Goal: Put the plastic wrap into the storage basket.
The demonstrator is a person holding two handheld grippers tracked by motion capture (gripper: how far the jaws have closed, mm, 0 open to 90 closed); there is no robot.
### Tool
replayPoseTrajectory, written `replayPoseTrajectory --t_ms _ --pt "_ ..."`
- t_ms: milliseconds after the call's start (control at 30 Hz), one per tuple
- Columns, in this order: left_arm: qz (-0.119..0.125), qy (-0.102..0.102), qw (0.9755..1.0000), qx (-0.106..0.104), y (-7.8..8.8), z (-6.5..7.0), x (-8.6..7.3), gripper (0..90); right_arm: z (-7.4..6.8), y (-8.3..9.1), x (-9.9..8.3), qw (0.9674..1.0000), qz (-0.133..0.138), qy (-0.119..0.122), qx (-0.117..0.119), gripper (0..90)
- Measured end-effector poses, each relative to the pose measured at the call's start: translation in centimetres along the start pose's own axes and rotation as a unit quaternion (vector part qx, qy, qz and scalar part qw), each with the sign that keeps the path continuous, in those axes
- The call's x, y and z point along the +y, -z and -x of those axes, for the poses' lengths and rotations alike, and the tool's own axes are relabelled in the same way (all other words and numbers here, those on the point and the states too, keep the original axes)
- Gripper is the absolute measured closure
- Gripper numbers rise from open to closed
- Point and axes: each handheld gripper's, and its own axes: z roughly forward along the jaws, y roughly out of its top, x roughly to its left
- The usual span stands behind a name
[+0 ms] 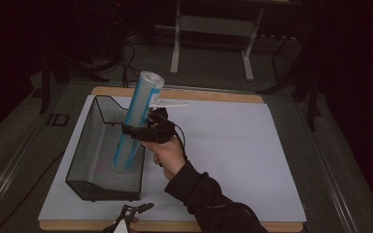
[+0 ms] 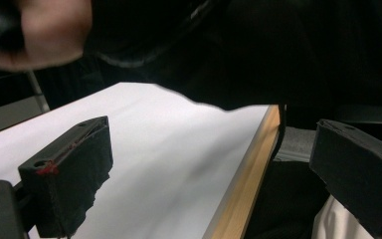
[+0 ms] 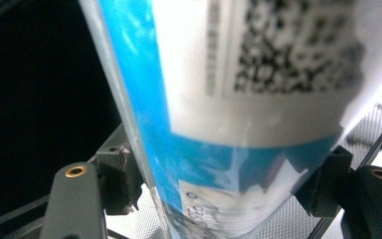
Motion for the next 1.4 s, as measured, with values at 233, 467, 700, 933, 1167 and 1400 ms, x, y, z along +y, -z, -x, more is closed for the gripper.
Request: replayPoseTrajectory --t_ms 233,467,700,933,1167,1400 --pt "0.003 0.004 1.0 -0.002 0.1 -0.1 0.0 3.4 0.1 -1.1 -1.4 0.9983 -0.053 -0.022 -0.009 31.8" --pt "0.001 0.004 1.0 -0.002 0.1 -0.2 -0.1 3.4 0.6 -2.6 -2.6 0.9949 -0.09 -0.043 -0.011 31.8" --pt "0.002 0.003 1.0 -0.004 0.1 -0.3 -0.1 3.4 0.6 -3.4 -3.3 0.9957 -0.074 -0.046 -0.031 31.7" --pt "0.01 0.0 0.9999 0.004 0.4 -0.3 0.0 3.4 -0.5 -5.1 -4.1 0.9974 -0.017 -0.031 -0.063 31.6" --pt "0.014 0.0 0.9998 0.015 0.7 -0.4 0.0 3.4 0.9 -5.7 -4.0 0.9942 -0.005 -0.079 -0.073 31.5" --pt "0.015 0.004 0.9997 0.021 0.6 -0.4 -0.1 3.4 3.1 -6.8 -3.3 0.9859 -0.027 -0.148 -0.074 31.5"
